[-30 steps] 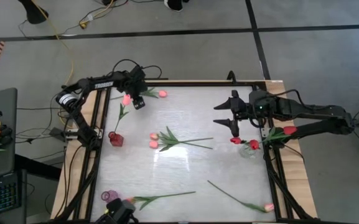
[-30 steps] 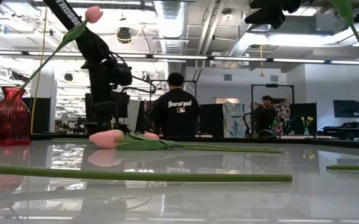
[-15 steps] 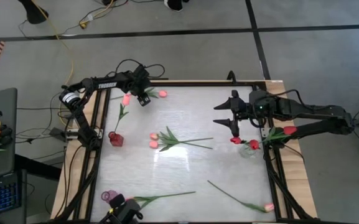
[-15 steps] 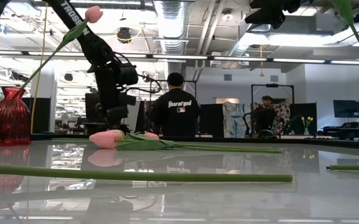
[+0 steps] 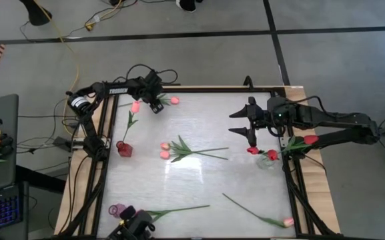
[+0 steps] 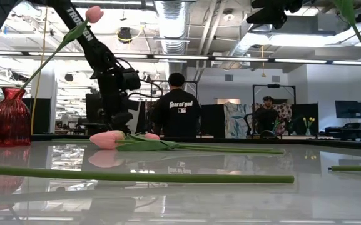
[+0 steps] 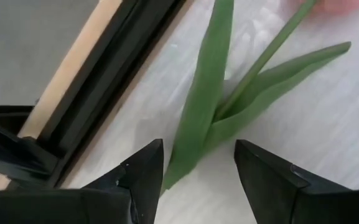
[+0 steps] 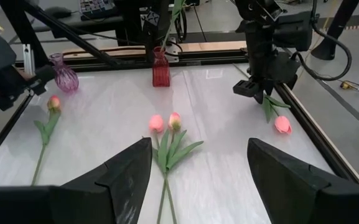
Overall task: Sort flowers into vase by color
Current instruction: Put the top pink flower into the red flower vase
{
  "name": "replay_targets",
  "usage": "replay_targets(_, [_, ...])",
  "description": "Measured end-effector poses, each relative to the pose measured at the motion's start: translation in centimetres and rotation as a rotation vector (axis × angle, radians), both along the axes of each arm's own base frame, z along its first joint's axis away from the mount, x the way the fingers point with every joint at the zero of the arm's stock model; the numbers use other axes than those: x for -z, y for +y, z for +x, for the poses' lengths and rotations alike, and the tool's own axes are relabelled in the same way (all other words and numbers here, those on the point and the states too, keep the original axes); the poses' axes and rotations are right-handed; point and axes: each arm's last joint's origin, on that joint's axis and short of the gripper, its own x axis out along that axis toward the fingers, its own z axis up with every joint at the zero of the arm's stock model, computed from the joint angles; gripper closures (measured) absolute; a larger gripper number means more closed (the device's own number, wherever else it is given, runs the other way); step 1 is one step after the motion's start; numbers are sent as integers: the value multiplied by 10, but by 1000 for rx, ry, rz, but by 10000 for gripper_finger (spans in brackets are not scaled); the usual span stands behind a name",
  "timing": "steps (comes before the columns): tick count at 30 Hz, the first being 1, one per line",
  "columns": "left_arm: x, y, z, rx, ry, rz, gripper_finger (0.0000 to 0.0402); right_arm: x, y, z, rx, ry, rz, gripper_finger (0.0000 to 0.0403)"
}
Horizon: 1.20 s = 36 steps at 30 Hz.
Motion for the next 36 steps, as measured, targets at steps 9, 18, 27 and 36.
replay_targets(9, [-1, 9, -10, -32, -96, -94, 226, 0, 0, 0, 7, 1, 20, 113])
replay_targets(18, [-1, 10, -13, -56, -120, -120, 345, 1, 0, 0, 17, 2, 54, 113])
replay_targets(27, [-16, 11, -4, -12, -277, -186, 394, 2, 10, 0, -22, 11, 74, 113])
replay_targets(36, [-111, -5, 2, 99, -526, -8, 400, 2, 13, 0, 46, 11, 57, 113])
